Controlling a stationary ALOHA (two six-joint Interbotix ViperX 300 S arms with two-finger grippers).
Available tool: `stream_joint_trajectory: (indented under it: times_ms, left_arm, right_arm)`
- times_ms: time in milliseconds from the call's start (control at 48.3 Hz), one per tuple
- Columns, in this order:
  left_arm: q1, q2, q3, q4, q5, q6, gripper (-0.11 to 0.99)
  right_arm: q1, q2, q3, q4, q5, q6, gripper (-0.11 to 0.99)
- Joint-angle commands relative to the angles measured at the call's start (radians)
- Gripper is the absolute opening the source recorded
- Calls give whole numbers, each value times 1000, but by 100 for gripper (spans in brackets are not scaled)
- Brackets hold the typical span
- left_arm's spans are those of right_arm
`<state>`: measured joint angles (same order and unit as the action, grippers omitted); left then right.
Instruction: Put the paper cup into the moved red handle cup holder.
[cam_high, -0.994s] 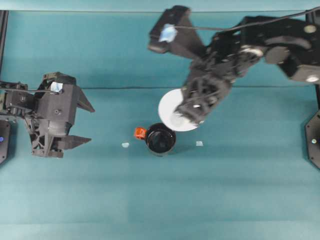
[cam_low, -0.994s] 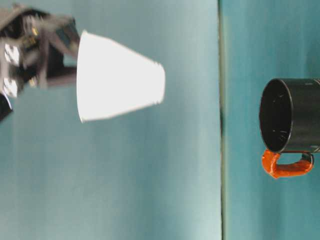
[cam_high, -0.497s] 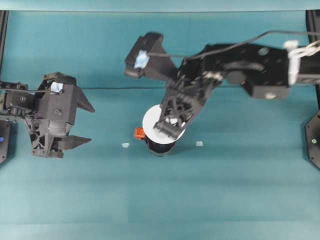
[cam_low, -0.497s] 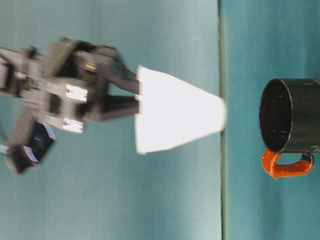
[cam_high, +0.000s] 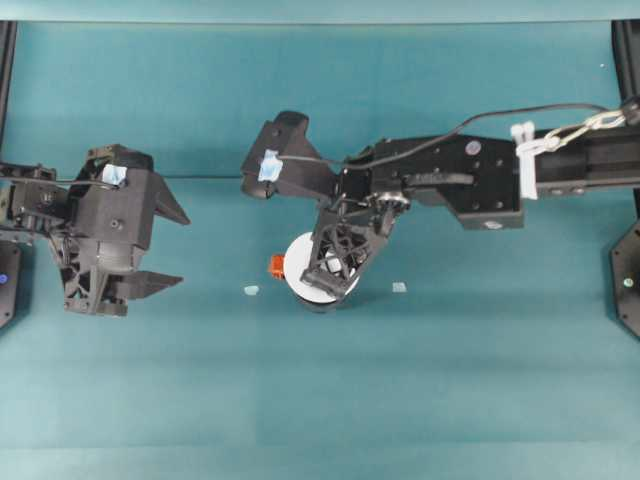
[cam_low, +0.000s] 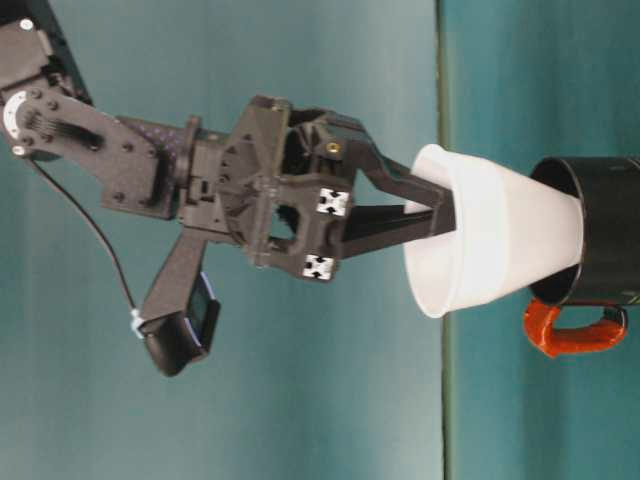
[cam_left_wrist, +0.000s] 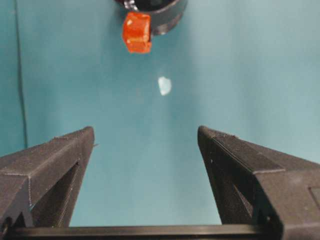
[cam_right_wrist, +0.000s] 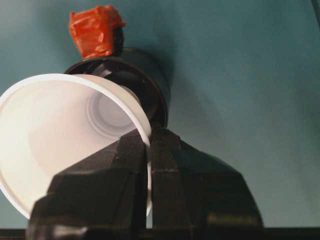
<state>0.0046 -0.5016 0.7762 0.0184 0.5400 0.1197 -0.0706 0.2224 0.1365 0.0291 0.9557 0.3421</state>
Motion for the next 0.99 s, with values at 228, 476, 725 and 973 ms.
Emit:
stream_joint_trajectory:
  times_ms: [228, 476, 725, 973]
  left_arm:
    - [-3, -3, -17, 0, -3, -2, 91]
    - [-3, -3, -17, 0, -5, -3, 91]
    - [-3, -3, -18, 2, -6, -3, 91]
    - [-2, -3, -18, 2, -6, -2, 91]
  right_arm:
    - [5, 20, 0, -3, -15, -3, -11]
    - [5, 21, 0, -6, -34, -18, -11]
    - [6, 21, 0, -6, -32, -29, -11]
    - [6, 25, 2, 0, -40, -38, -10]
